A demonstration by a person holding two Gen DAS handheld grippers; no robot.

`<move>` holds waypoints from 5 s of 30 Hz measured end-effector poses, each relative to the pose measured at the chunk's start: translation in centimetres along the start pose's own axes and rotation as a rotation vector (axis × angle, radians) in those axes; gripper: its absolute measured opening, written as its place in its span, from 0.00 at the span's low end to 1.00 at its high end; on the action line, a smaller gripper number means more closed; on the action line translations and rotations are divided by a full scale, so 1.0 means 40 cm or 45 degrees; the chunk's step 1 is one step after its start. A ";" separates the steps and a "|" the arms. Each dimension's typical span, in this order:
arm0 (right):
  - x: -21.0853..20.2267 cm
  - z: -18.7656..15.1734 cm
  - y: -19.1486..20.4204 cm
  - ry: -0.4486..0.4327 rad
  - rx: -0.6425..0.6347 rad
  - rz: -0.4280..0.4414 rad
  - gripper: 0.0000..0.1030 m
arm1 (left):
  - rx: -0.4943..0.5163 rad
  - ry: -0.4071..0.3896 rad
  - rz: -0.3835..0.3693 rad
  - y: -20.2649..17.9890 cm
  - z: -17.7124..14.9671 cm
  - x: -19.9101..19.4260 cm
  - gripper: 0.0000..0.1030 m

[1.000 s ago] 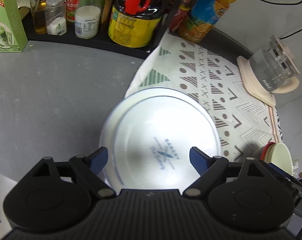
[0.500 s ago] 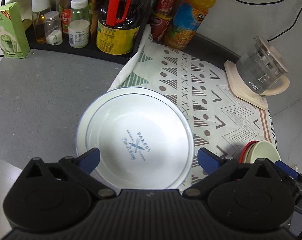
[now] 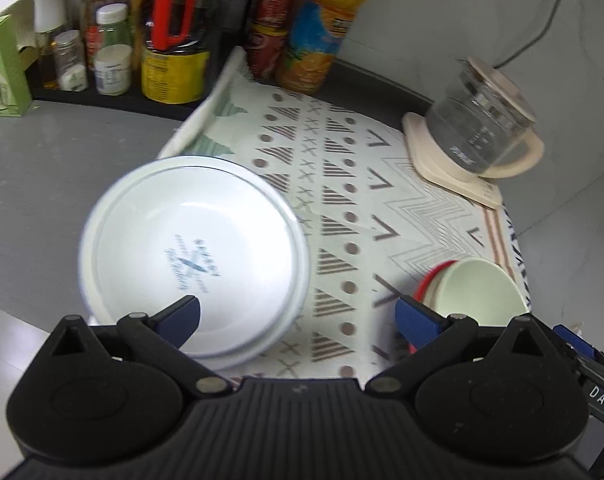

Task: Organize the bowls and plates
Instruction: 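Move both grippers to the rim of the red bowl holding nested bowls, then close both grippers on the rim of the red bowl stack, then lift the red bowl stack with both grippers over the plate stack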

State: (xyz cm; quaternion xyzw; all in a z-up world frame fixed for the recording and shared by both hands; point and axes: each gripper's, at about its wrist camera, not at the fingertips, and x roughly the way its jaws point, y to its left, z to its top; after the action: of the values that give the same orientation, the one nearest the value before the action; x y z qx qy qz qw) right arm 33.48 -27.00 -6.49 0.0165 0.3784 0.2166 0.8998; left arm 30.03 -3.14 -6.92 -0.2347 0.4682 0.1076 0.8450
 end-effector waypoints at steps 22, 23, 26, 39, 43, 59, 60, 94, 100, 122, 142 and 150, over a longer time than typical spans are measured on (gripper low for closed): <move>-0.011 -0.095 -0.210 0.139 0.181 -0.009 0.98 | 0.073 0.083 -0.082 -0.189 -0.082 0.104 0.99; -0.007 -0.097 -0.215 0.142 0.193 -0.010 0.97 | 0.077 0.086 -0.087 -0.193 -0.083 0.110 0.98; 0.009 -0.102 -0.229 0.153 0.219 -0.016 0.94 | 0.085 0.090 -0.089 -0.202 -0.084 0.129 0.97; 0.101 -0.125 -0.247 0.284 0.324 0.026 0.66 | 0.039 0.156 -0.069 -0.219 -0.103 0.216 0.49; 0.124 -0.135 -0.250 0.326 0.373 0.040 0.54 | 0.055 0.185 -0.059 -0.224 -0.110 0.236 0.32; 0.141 -0.124 -0.228 0.362 0.340 0.010 0.33 | 0.087 0.170 -0.042 -0.226 -0.110 0.216 0.27; 0.139 -0.123 -0.225 0.359 0.339 0.012 0.33 | 0.096 0.164 -0.042 -0.228 -0.108 0.212 0.27; 0.148 0.039 0.063 0.202 0.194 0.148 0.33 | 0.004 -0.060 -0.018 0.010 0.084 0.042 0.28; 0.167 0.054 0.136 0.204 0.160 0.175 0.33 | -0.039 -0.084 -0.003 0.081 0.106 0.019 0.28; 0.254 0.026 0.363 0.310 0.071 0.236 0.33 | -0.152 -0.036 0.071 0.307 0.109 0.016 0.28; 0.296 -0.011 0.399 0.378 0.074 0.185 0.33 | -0.158 0.054 0.067 0.354 0.100 0.070 0.27; 0.294 -0.014 0.396 0.388 0.088 0.201 0.37 | -0.163 0.050 0.107 0.345 0.111 0.063 0.34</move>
State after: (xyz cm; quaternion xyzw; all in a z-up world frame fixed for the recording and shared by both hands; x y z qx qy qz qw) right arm 34.42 -8.02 -11.73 0.0441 0.5151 0.2736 0.8111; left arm 29.13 10.93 -11.10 -0.2705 0.4864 0.1680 0.8136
